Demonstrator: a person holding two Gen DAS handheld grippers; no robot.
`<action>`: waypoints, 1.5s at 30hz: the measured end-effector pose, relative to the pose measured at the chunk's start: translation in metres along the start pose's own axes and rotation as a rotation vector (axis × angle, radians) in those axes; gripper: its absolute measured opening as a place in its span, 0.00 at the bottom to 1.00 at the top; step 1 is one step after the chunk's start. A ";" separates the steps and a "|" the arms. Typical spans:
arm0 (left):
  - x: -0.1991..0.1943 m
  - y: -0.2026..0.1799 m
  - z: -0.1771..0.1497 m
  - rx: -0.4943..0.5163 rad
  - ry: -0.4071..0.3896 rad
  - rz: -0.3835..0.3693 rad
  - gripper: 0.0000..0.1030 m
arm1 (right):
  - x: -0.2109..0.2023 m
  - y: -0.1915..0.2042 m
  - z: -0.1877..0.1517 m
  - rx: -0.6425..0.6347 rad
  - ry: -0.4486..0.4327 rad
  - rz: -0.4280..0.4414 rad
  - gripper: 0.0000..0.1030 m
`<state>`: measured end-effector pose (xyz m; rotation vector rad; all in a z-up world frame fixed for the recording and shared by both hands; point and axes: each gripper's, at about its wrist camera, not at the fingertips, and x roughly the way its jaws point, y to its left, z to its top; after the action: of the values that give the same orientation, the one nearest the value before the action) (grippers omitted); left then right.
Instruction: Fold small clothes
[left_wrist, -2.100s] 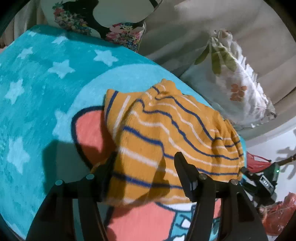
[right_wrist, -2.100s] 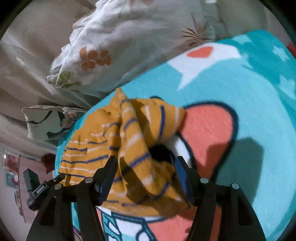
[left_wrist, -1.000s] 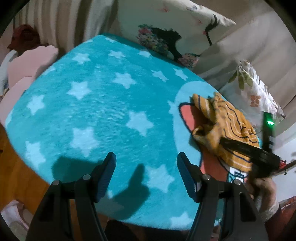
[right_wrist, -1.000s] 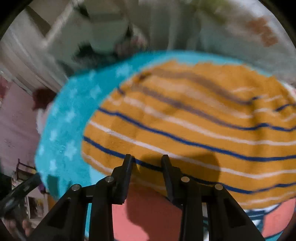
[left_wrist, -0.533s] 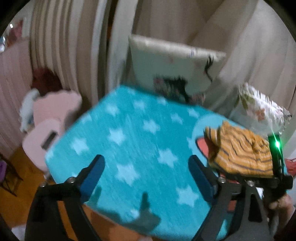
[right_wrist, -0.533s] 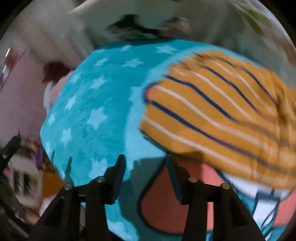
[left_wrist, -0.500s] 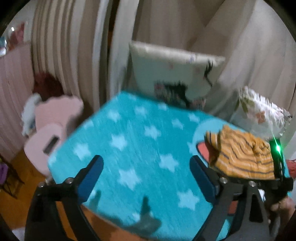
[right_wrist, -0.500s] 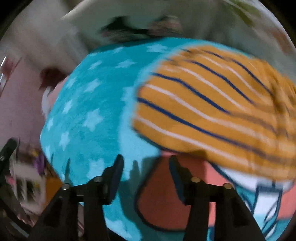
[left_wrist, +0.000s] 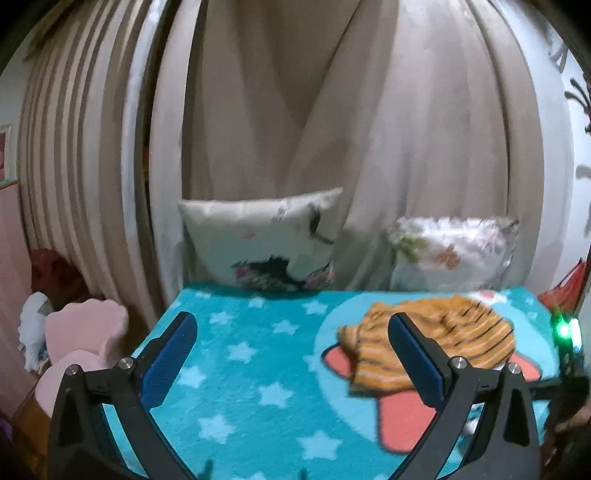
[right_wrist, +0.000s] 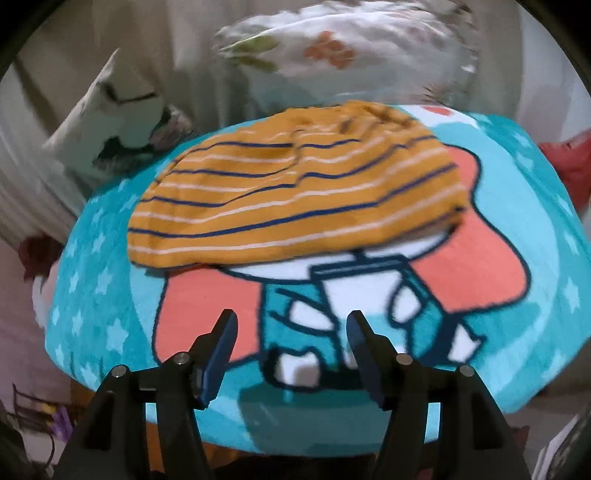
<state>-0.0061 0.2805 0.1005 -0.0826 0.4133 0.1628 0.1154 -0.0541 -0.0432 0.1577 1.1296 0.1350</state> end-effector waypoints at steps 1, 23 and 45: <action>-0.004 -0.004 0.004 -0.012 -0.017 -0.008 1.00 | -0.002 -0.006 0.000 0.010 -0.001 0.007 0.64; 0.055 -0.192 -0.069 0.078 0.506 -0.007 1.00 | -0.065 -0.054 -0.025 -0.176 -0.156 -0.055 0.73; 0.058 -0.205 -0.076 0.172 0.554 0.084 1.00 | -0.038 -0.042 -0.019 -0.227 -0.095 -0.004 0.76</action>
<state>0.0524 0.0787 0.0173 0.0621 0.9818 0.1858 0.0835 -0.1018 -0.0250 -0.0398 1.0122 0.2483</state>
